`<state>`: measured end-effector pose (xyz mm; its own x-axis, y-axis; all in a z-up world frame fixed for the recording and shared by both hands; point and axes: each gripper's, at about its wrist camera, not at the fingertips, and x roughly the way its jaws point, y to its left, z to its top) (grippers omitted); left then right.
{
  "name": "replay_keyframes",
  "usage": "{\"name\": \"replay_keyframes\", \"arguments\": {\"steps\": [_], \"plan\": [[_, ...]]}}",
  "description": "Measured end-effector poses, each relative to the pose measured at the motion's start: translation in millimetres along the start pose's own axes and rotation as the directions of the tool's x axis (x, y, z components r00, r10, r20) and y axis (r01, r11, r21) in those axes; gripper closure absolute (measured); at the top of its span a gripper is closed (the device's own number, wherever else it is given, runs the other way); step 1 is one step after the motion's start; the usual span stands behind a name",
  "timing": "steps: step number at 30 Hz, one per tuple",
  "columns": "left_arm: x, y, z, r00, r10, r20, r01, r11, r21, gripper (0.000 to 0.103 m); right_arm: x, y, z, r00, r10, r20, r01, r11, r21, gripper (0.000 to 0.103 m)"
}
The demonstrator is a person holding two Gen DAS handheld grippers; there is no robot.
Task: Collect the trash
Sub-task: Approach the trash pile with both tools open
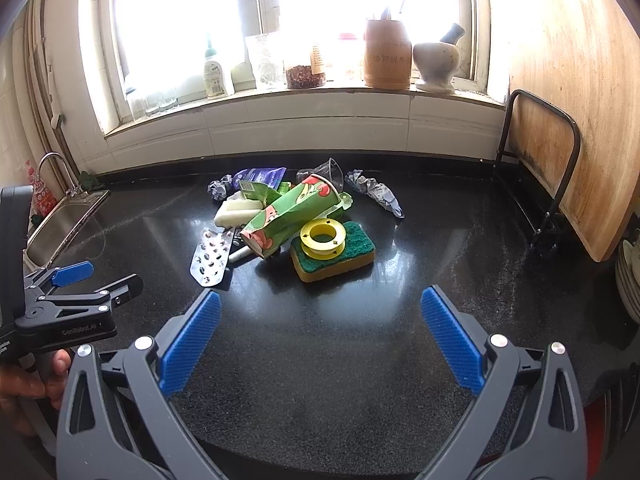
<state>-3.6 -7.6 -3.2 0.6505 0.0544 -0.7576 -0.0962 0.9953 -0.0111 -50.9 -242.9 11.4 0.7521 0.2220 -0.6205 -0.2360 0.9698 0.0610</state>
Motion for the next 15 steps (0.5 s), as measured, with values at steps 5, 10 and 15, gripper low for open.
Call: {"name": "replay_keyframes", "arguments": {"steps": [5, 10, 15], "plan": [[7, -1, -2, 1.0, -0.017, -0.013, 0.017, 1.0, 0.006, 0.006, 3, 0, 1, 1.0, -0.004, 0.0, 0.004, 1.0, -0.011, 0.006], [14, 0, 1, 1.0, 0.0, -0.022, 0.0, 1.0, 0.007, 0.006, 12, -3, 5, 1.0, -0.003, -0.005, 0.003, 1.0, -0.02, 0.006], [25, -1, 6, 0.999, 0.009, -0.043, -0.008, 1.0, 0.026, 0.006, 23, -3, 9, 1.0, 0.003, -0.011, -0.003, 1.0, -0.03, 0.006]]}}
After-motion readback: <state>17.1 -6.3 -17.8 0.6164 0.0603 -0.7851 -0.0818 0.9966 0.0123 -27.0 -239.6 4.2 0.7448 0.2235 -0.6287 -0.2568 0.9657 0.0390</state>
